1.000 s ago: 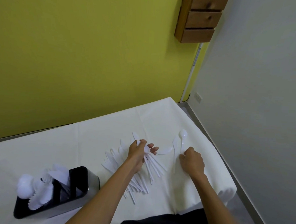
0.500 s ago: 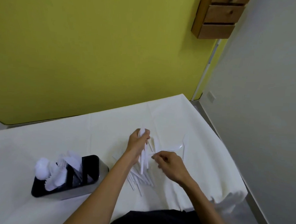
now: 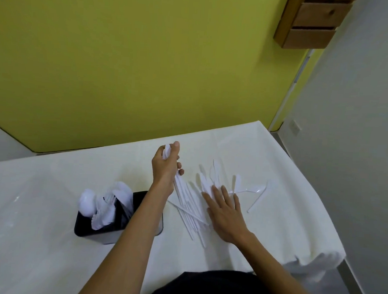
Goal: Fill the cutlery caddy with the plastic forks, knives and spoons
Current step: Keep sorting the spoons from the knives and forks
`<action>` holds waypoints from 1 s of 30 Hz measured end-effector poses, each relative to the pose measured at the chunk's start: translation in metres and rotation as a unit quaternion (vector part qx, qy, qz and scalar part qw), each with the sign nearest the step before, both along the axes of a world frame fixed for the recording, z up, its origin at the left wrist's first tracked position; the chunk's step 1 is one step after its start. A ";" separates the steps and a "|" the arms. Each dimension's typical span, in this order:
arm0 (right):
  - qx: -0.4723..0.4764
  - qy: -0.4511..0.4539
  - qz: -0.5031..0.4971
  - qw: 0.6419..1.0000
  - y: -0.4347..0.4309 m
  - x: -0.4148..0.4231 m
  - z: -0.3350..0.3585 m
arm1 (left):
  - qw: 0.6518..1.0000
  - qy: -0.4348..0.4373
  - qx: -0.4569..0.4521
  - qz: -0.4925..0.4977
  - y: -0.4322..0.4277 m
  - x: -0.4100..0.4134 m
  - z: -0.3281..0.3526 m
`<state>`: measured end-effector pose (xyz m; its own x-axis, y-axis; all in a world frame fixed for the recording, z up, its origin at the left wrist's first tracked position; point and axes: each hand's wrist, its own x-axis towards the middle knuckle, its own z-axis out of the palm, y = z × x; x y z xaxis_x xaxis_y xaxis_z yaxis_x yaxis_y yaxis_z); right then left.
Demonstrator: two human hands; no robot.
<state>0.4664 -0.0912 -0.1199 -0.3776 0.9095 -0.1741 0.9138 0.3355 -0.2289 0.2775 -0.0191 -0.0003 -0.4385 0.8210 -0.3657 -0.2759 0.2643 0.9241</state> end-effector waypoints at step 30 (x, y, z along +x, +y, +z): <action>0.114 0.319 -0.092 0.937 -0.054 -0.224 0.106 | 0.947 -0.023 0.194 0.255 -0.149 -0.193 0.090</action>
